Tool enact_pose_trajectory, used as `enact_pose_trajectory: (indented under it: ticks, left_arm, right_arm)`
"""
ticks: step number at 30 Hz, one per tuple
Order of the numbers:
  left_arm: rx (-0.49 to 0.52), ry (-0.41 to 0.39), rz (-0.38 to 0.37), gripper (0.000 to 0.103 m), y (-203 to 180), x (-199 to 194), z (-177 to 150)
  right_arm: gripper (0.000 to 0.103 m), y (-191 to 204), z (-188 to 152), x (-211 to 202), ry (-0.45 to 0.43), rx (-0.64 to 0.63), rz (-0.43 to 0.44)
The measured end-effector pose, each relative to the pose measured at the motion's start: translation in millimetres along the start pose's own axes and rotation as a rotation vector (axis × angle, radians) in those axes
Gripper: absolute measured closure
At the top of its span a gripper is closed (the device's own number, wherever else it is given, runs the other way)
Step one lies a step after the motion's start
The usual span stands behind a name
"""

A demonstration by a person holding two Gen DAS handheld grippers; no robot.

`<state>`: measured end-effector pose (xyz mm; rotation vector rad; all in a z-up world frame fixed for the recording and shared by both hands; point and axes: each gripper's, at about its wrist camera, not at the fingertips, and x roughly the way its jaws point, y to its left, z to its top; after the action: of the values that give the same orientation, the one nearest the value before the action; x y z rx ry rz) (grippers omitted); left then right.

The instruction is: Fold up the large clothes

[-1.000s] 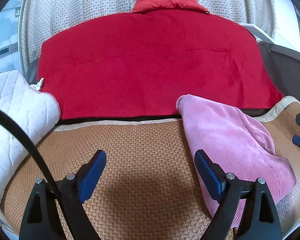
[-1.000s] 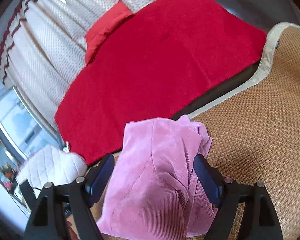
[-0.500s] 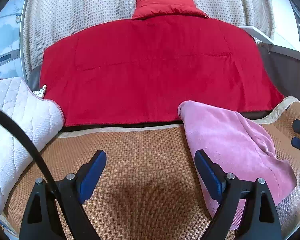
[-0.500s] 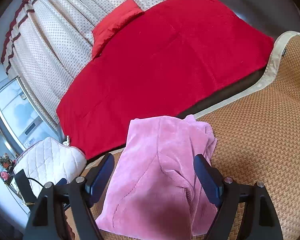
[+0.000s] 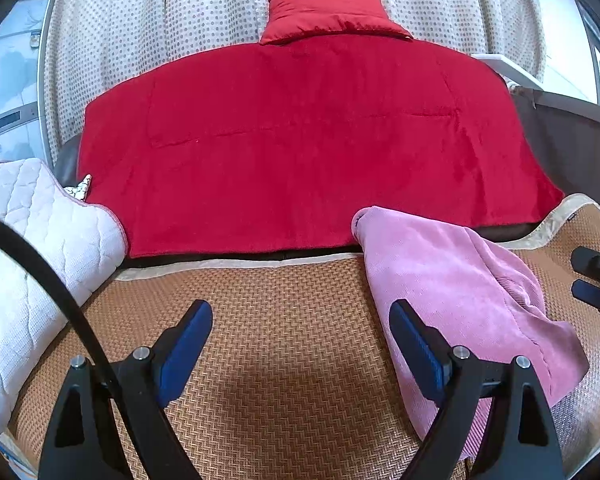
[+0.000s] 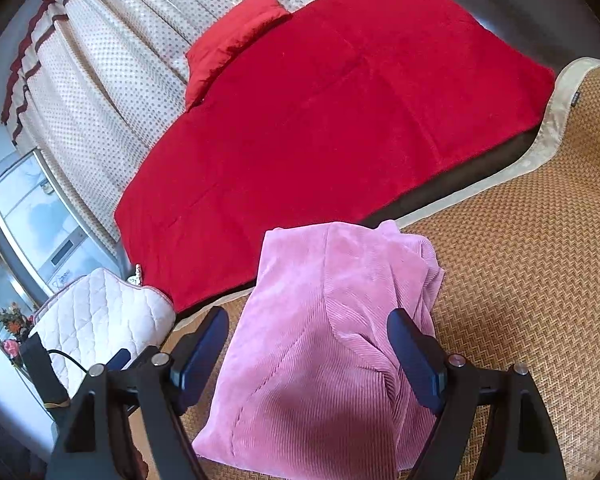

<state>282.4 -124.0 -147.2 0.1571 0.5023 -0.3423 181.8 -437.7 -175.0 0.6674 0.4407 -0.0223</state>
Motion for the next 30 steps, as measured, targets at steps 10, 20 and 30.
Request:
enact_pose_trajectory:
  ticks: [10,20,30]
  left_arm:
    - [0.005,0.0,0.005,0.013,-1.5,-0.3,-0.9]
    - [0.005,0.0,0.005,0.013,0.4,-0.2,-0.9]
    - [0.014,0.001,0.007,0.013,-2.2,0.3,-1.5]
  right_arm:
    - [0.019,-0.3,0.9,-1.4,-0.005,0.003,0.002]
    - [0.019,0.5,1.2,-1.5,-0.004,-0.001,0.001]
    - [0.019,0.6,2.1,-1.3,-0.008,-0.008,0.003]
